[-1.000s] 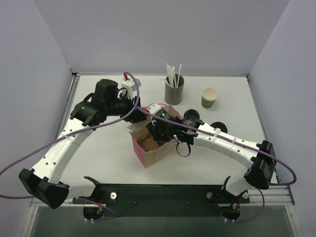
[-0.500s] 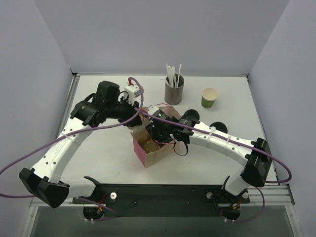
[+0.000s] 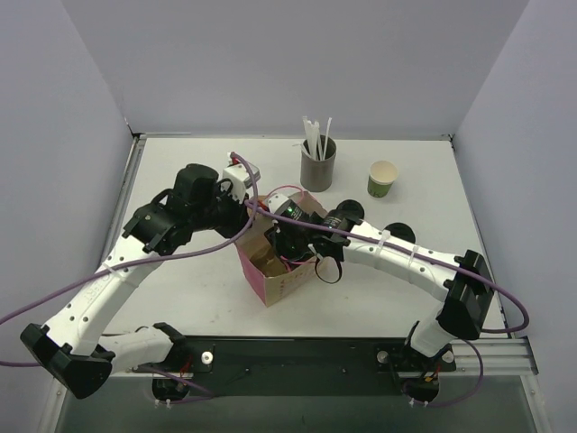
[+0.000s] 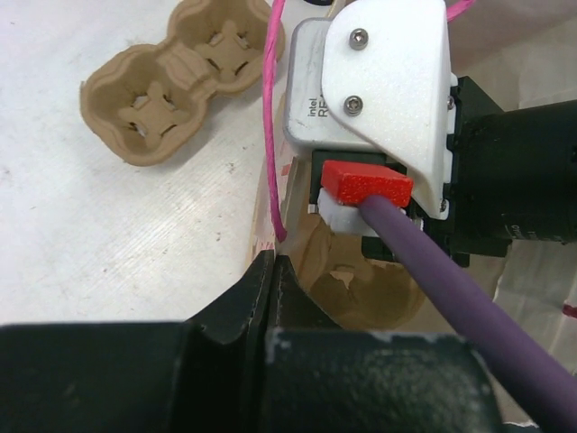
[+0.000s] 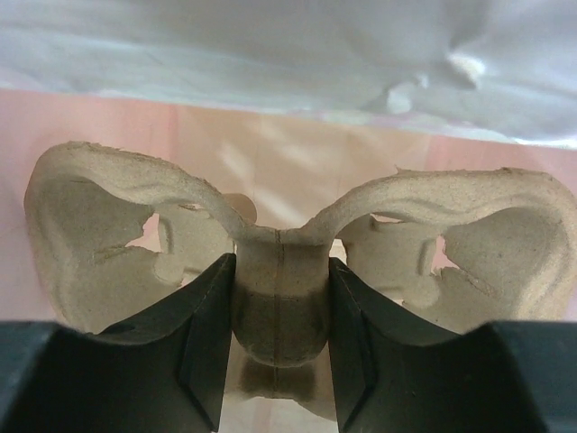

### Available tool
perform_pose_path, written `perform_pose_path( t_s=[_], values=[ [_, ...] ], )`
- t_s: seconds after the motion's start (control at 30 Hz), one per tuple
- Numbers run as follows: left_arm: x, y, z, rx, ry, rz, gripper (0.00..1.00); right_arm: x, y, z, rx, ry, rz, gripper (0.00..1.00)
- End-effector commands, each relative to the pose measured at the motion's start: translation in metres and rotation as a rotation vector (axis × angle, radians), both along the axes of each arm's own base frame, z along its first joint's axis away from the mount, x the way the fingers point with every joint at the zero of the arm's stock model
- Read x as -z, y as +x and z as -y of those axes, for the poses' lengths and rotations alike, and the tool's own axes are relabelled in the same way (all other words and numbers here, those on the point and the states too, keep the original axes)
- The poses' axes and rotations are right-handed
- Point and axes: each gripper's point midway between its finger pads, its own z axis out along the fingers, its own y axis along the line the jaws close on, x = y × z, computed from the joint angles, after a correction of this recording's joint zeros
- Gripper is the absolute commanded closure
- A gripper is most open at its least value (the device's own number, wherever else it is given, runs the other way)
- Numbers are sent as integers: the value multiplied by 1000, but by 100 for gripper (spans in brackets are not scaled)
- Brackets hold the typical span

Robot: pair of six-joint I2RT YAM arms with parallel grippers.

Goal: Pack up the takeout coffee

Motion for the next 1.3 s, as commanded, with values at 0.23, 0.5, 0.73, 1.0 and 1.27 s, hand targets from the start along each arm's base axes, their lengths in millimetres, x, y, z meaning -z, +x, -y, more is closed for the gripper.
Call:
perform_pose_path(
  t_s=[0.23, 0.5, 0.73, 1.0, 1.27],
  values=[
    [-34, 26, -6, -131, 72, 320, 100, 11, -9, -1, -9, -37, -89, 75],
    [-33, 24, 3, -146, 89, 383, 100, 13, -9, 0, -6, -50, -94, 75],
    [-37, 25, 16, -157, 40, 393, 100, 9, -8, 0, -10, -48, -79, 75],
    [-25, 31, 29, -202, 30, 329, 100, 6, -7, -1, -27, -67, -32, 76],
    [-24, 34, 31, -228, 26, 310, 100, 8, -10, -4, -60, -70, -28, 76]
  ],
)
